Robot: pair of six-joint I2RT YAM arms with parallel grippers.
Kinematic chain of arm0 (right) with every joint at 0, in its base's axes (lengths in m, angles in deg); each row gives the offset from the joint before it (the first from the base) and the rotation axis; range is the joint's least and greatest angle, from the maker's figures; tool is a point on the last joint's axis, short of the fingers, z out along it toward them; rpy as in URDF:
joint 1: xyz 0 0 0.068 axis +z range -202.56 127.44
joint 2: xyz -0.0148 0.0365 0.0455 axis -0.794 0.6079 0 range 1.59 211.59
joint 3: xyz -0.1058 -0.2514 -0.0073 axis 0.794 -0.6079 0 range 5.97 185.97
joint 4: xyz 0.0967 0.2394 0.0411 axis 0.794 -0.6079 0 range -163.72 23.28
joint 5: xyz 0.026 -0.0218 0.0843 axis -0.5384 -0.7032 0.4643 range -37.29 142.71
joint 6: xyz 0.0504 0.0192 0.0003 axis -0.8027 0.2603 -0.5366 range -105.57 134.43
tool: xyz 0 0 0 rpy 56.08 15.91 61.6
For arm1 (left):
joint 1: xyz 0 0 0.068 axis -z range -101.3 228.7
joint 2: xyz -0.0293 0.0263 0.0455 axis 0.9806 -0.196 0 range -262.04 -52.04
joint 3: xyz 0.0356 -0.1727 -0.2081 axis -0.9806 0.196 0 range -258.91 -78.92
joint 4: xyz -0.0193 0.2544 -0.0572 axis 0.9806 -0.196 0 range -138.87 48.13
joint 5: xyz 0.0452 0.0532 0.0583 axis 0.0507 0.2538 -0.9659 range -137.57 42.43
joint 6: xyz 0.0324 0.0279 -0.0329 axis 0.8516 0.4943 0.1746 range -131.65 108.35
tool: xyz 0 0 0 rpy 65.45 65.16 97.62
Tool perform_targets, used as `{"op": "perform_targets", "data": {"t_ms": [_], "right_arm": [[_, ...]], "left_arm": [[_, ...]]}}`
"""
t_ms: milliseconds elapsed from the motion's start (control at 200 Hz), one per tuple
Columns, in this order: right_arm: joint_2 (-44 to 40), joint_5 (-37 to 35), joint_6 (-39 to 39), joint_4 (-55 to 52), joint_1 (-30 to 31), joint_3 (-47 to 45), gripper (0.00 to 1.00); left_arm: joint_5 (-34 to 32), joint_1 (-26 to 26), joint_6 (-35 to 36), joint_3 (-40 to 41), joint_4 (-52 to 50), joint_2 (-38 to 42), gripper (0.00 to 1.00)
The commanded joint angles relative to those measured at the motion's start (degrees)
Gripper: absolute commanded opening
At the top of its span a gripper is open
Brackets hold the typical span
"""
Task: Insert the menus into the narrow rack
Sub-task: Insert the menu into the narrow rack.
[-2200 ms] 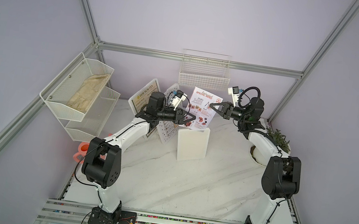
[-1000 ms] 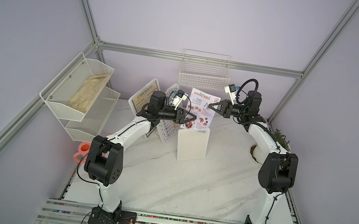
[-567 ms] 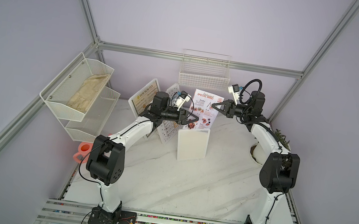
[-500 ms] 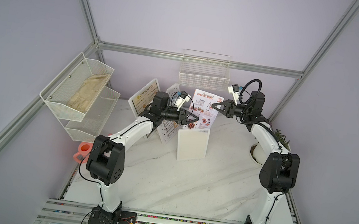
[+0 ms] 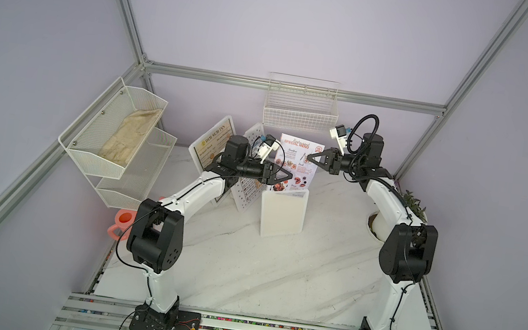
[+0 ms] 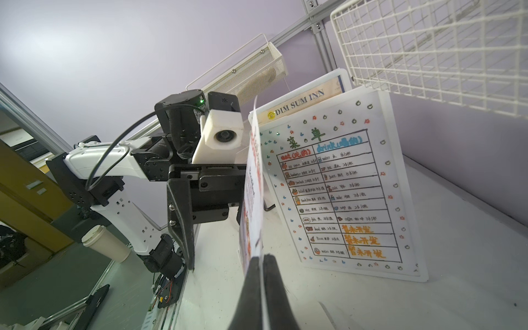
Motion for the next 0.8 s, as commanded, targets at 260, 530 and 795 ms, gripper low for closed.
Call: {"op": "perform_targets", "data": {"t_ms": [260,530,795], "right_arm": [[2.7,-0.5,15.9,-17.9,2.0,8.0,0.00],[2.7,-1.2,21.2,-23.3,2.0,10.4,0.00],[3.5,-5.1,29.5,-33.9,2.7,14.0,0.00]], "left_arm": [[0.1,-0.7,1.3,-2.7,1.3,0.5,0.63],[0.1,-1.2,1.3,-2.1,1.4,1.3,0.65],[0.0,-1.1,1.3,-1.9,1.4,1.7,0.63]]}}
